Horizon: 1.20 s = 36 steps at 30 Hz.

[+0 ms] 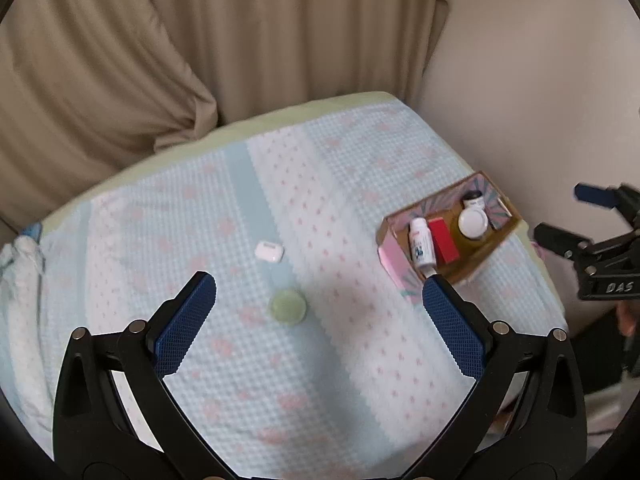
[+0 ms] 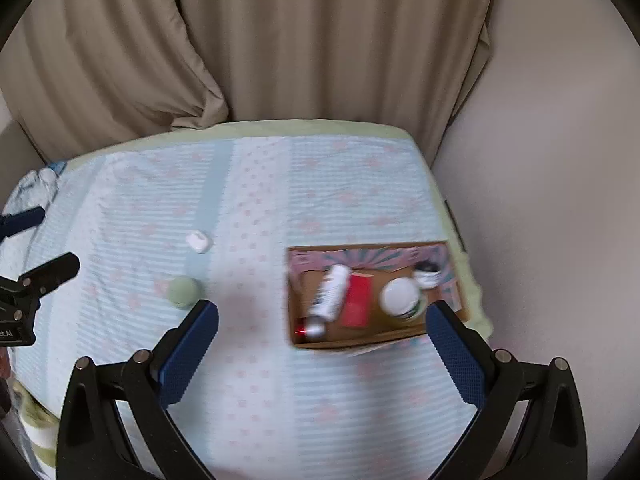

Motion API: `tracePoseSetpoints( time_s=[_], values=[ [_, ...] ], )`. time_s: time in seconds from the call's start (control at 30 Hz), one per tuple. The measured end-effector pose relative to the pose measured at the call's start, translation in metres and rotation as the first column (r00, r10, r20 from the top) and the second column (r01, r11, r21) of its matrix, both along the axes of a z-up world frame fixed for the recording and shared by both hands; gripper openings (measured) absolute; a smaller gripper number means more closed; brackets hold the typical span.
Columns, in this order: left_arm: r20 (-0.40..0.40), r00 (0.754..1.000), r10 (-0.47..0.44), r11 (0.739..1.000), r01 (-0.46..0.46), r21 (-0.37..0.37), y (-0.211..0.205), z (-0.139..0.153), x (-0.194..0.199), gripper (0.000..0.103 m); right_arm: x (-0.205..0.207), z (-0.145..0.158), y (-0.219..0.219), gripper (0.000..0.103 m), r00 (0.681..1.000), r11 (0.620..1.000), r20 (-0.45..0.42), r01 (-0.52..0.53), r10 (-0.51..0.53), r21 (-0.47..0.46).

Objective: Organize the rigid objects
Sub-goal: 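Withdraw both tools from the box toward the earbud case and green lid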

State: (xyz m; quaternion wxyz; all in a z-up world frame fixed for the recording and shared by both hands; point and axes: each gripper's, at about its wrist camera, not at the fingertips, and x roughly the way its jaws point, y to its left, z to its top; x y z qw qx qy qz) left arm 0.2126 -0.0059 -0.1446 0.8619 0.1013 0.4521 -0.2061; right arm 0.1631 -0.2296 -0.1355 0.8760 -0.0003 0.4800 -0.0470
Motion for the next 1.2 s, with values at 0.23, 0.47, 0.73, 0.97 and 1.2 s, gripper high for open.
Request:
tracePoseSetpoints(
  time_s=[0.23,0.47,0.73,0.97,1.2],
  values=[
    [0.018,0.998,-0.057,0.998,0.057,-0.010,0.079,-0.008,0.015,0.103,-0.012,-0.010,0.074,0.103,0.999,0.997,0.040,0.001,-0.004,0.075],
    [-0.069,0.993,-0.099,0.995,0.100,0.015,0.115,-0.051,0.063,0.103,-0.012,-0.038,0.134,0.103,0.998,0.997,0.054,-0.013,0.009,0.081],
    [-0.197,0.971,-0.134,0.990,0.140,0.021,0.107,-0.121,0.123,0.103,0.013,-0.105,0.180,0.103,0.997,0.995,-0.013,-0.073,0.074,0.070],
    [-0.298,0.936,-0.188,0.972,0.220,0.079,0.069,-0.200,0.175,0.103,0.047,-0.174,0.205,0.103,0.992,0.991,-0.021,-0.119,0.120,0.054],
    [-0.389,0.892,-0.230,0.942,0.305,0.143,0.021,-0.290,0.217,0.096,0.080,-0.252,0.220,0.103,0.989,0.990,-0.043,-0.140,0.141,0.009]
  ],
)
